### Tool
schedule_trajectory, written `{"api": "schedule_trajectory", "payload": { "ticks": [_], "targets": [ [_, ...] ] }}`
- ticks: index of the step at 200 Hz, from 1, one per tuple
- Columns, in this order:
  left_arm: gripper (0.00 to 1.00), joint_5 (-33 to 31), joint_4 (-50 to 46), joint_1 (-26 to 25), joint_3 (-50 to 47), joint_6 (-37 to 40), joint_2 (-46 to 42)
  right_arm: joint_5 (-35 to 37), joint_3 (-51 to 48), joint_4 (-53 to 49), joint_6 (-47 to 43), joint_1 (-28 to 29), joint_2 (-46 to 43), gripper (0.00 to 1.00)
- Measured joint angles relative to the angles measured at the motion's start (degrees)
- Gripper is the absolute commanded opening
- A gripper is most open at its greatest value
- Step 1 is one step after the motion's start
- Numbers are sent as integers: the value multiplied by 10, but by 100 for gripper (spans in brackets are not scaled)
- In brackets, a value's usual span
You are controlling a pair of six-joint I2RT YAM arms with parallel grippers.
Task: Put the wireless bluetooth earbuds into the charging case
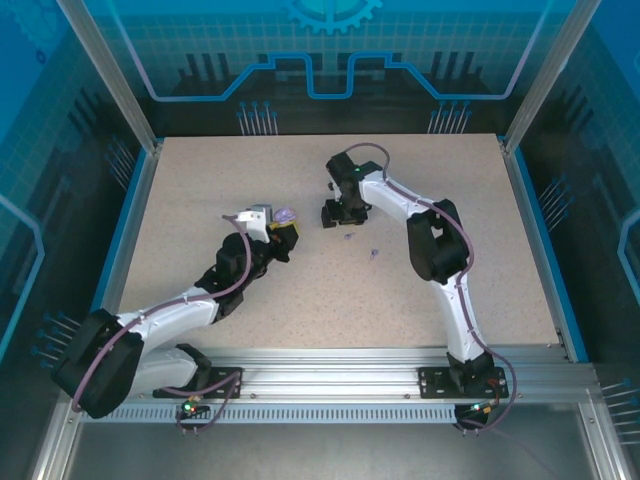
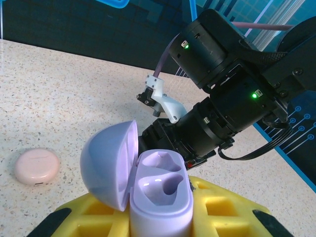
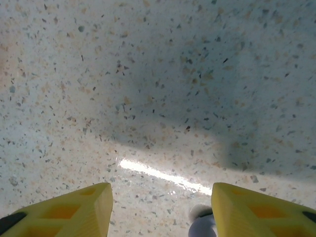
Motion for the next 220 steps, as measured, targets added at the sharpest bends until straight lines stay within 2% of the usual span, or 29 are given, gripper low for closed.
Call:
{"api": "schedule_trajectory", "payload": {
  "ticks": [33,138,178,220],
  "targets": [
    [0,4,-8,0,1,0,0,1,-47,15,-1,0,-5,55],
    [0,27,-6,0,1,21,0,-36,-182,42,18,14,-125,53],
    [0,38,-5,0,1,26,2,17,-176,38,34,18,-151,51],
    [0,63,2,0,7,35,4,63,-99,10,3,19,-101,44]
  ]
}}
